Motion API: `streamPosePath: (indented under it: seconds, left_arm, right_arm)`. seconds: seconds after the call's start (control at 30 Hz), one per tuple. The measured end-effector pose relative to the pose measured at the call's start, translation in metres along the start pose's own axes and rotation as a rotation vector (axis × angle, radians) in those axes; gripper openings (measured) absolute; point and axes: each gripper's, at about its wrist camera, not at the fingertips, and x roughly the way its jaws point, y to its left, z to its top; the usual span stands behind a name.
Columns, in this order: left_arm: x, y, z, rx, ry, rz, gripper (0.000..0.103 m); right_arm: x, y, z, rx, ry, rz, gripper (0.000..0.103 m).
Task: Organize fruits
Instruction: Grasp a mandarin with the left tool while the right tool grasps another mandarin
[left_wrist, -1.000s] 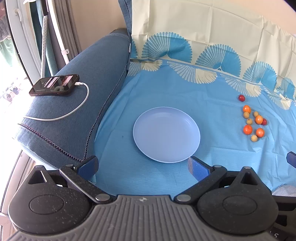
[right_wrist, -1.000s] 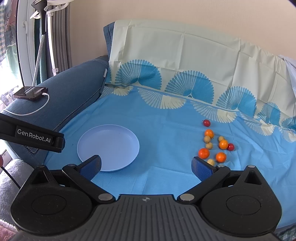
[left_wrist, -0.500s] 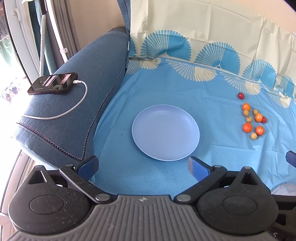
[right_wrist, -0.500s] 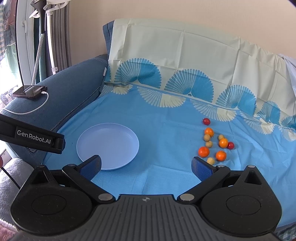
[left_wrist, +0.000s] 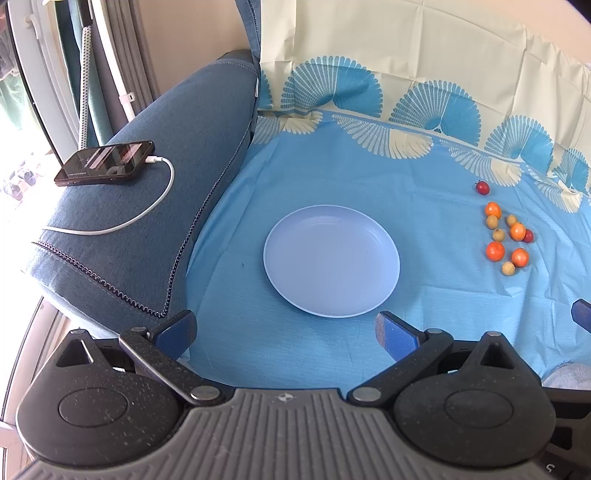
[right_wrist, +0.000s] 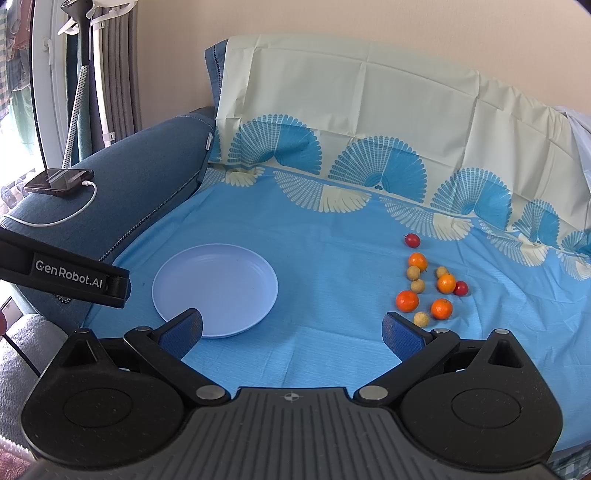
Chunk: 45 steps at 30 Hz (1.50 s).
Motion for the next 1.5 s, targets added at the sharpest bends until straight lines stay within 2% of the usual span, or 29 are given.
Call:
streamPosePath:
  seconds: [0.27, 0.47, 0.6, 0.8, 0.97, 1.13, 1.37, 1.5]
  left_arm:
    - [-0.005, -0.003, 0.001, 0.010, 0.010, -0.017, 0.103]
    - [-0.011, -0.010, 0.000, 0.016, 0.017, -0.019, 0.103]
    - [-0.007, -0.026, 0.001, 0.028, 0.039, -0.040, 0.103]
    - [0.015, -0.075, 0.010, 0.108, 0.078, -0.079, 0.103]
    - [0.057, -0.138, 0.030, 0.221, 0.073, -0.104, 0.103]
    - [0.123, -0.204, 0.058, 0.288, 0.121, -0.147, 0.103]
    - [0.224, -0.291, 0.094, 0.350, 0.249, -0.214, 0.103]
    - [0.254, -0.321, 0.103, 0.383, 0.288, -0.273, 0.103]
  right_arm:
    - [-0.001, -0.001, -0.002, 0.015, -0.012, 0.013, 0.103]
    - [-0.005, -0.017, -0.005, 0.075, -0.028, -0.008, 0.103]
    - [-0.001, -0.046, -0.015, 0.149, -0.029, -0.063, 0.103]
    - [0.030, -0.123, -0.039, 0.302, -0.016, -0.214, 0.103]
    - [0.082, -0.190, -0.052, 0.374, -0.014, -0.332, 0.103]
    - [0.158, -0.232, -0.064, 0.297, 0.040, -0.356, 0.102]
    - [0.237, -0.265, -0.074, 0.156, 0.054, -0.236, 0.102]
    - [0.258, -0.273, -0.074, 0.094, 0.023, -0.169, 0.100]
